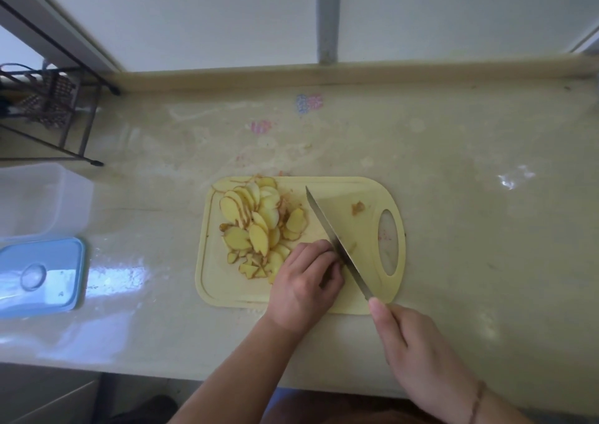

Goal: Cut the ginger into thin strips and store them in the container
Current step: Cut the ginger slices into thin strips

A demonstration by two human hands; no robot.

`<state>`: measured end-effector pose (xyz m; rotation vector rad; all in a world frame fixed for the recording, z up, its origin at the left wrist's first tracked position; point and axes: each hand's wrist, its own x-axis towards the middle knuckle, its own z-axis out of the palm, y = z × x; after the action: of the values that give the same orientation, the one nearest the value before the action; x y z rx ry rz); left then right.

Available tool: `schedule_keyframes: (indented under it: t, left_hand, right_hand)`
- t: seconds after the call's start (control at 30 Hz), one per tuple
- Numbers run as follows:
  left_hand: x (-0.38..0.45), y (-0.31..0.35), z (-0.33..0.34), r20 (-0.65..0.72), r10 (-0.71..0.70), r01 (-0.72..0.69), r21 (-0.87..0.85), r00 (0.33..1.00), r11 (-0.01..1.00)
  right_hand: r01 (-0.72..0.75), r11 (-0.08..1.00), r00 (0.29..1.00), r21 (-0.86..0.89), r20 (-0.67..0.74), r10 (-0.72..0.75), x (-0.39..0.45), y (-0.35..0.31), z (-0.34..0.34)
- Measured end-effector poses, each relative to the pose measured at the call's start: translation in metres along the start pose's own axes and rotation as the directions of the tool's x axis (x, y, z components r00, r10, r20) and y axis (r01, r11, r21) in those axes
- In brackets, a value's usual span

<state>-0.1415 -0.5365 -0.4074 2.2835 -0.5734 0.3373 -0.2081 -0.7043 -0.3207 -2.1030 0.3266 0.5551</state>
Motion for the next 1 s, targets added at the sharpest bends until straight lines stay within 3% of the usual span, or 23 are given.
schedule_keyframes:
  t: [0.2, 0.4, 0.53, 0.77, 1.0]
  left_hand:
    - [0.001, -0.001, 0.001, 0.025, 0.015, -0.015, 0.004, 1.000, 1.000]
    - [-0.001, -0.002, 0.002, 0.011, 0.024, -0.024, 0.004, 1.000, 1.000]
    - [-0.001, -0.001, 0.002, -0.015, 0.004, -0.004, 0.001, 1.000, 1.000]
    - [-0.002, -0.001, 0.002, -0.027, -0.013, 0.013, 0.002, 1.000, 1.000]
    - [-0.001, -0.002, 0.003, -0.017, 0.018, -0.018, 0.004, 1.000, 1.000]
  right_hand:
    - [-0.071, 0.995, 0.997, -0.064, -0.046, 0.068, -0.023, 0.004, -0.006]
    - [-0.067, 0.995, 0.998, -0.071, -0.025, 0.065, -0.017, 0.010, 0.001]
    - [0.010, 0.999, 1.000, -0.040, -0.003, -0.010, -0.004, 0.008, 0.005]
    - [-0.025, 0.998, 0.998, -0.057, -0.062, 0.021, -0.024, 0.009, -0.003]
    - [-0.046, 0.996, 0.999, -0.074, -0.007, 0.046, -0.026, 0.008, -0.006]
